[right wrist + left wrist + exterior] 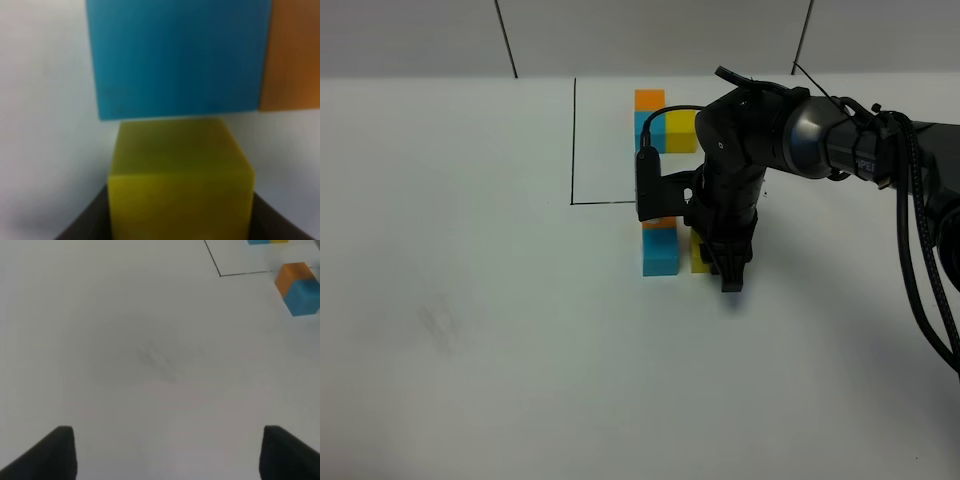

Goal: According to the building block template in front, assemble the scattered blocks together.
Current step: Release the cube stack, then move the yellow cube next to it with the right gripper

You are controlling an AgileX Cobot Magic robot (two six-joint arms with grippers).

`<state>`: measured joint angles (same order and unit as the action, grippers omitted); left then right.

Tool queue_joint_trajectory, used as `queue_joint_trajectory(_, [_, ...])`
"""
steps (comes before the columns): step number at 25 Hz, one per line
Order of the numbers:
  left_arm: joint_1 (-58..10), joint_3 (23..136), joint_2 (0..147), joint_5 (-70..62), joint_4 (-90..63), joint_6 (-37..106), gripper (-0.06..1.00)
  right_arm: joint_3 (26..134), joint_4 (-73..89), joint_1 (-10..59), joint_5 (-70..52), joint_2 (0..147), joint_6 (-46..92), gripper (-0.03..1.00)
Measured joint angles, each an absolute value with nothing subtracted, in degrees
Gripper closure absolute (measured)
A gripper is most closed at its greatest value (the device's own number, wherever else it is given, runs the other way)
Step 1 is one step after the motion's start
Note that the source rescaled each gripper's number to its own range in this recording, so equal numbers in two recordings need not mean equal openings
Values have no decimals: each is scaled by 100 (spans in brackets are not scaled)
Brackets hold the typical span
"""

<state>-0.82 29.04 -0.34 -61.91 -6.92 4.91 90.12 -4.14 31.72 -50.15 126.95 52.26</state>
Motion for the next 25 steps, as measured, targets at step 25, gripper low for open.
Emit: queue_joint_trajectory(25, [-82,2904,-34,-6191,-692,491,31,9017,49,3178,-4808,12726,5190,96])
